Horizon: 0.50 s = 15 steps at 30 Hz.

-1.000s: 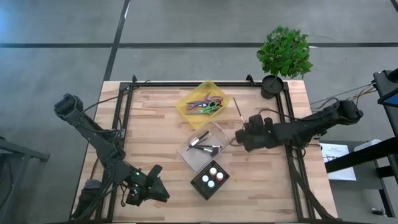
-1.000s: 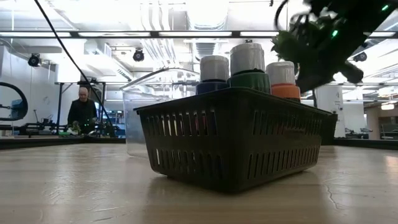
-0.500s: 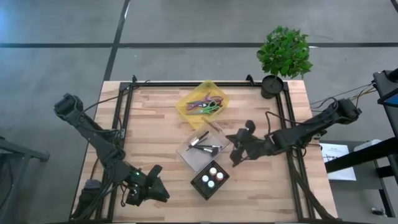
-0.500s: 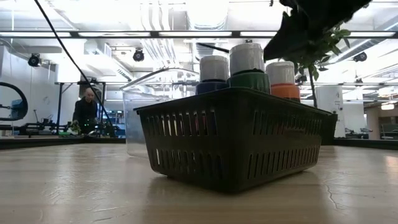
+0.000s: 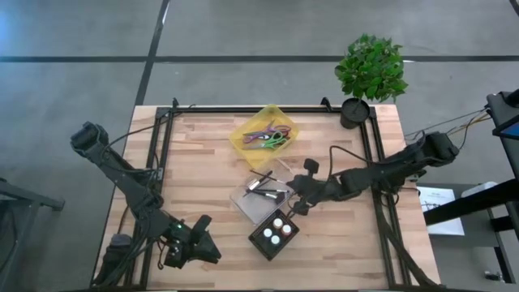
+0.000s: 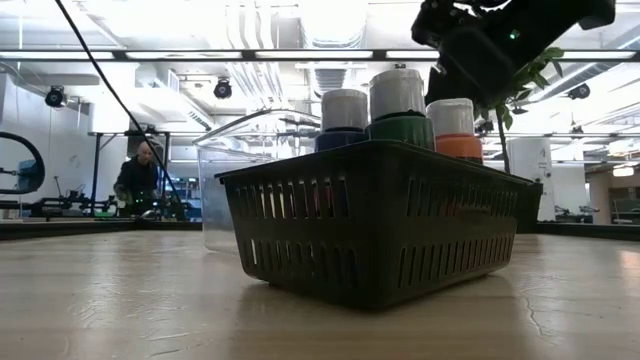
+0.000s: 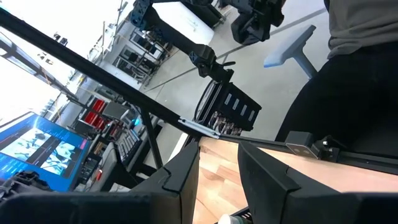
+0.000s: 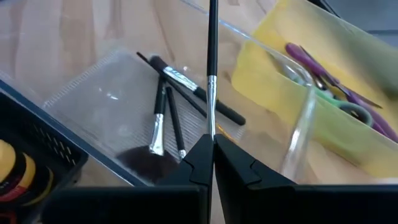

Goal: Pick & Place Paint Supplies
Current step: Put the eyeshadow brush into the transparent bin

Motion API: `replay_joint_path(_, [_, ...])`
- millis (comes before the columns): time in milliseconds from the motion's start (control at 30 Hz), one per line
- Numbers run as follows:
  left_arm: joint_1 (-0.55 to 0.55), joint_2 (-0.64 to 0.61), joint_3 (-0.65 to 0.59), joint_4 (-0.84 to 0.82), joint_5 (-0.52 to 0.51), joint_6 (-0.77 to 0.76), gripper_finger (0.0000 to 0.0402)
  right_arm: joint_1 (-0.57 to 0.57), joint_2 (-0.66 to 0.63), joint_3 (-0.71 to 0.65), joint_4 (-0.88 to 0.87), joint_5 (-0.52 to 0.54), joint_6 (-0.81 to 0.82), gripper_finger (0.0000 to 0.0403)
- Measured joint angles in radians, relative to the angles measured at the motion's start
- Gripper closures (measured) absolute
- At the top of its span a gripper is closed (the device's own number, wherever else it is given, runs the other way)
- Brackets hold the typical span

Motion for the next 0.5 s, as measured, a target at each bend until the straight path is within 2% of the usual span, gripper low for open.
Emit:
replay_joint_path(267, [0.0,0.0,0.0,-0.002,0.0,0.0,0.0283,-0.003,0.022,0.0,0.017,-0.016,-0.024,0.0394])
replay_joint_path(500, [0.0,0.0,0.0,-0.002,0.0,0.0,0.0283,-0.003,0.012,0.003,0.018,0.011,-0.042,0.0394])
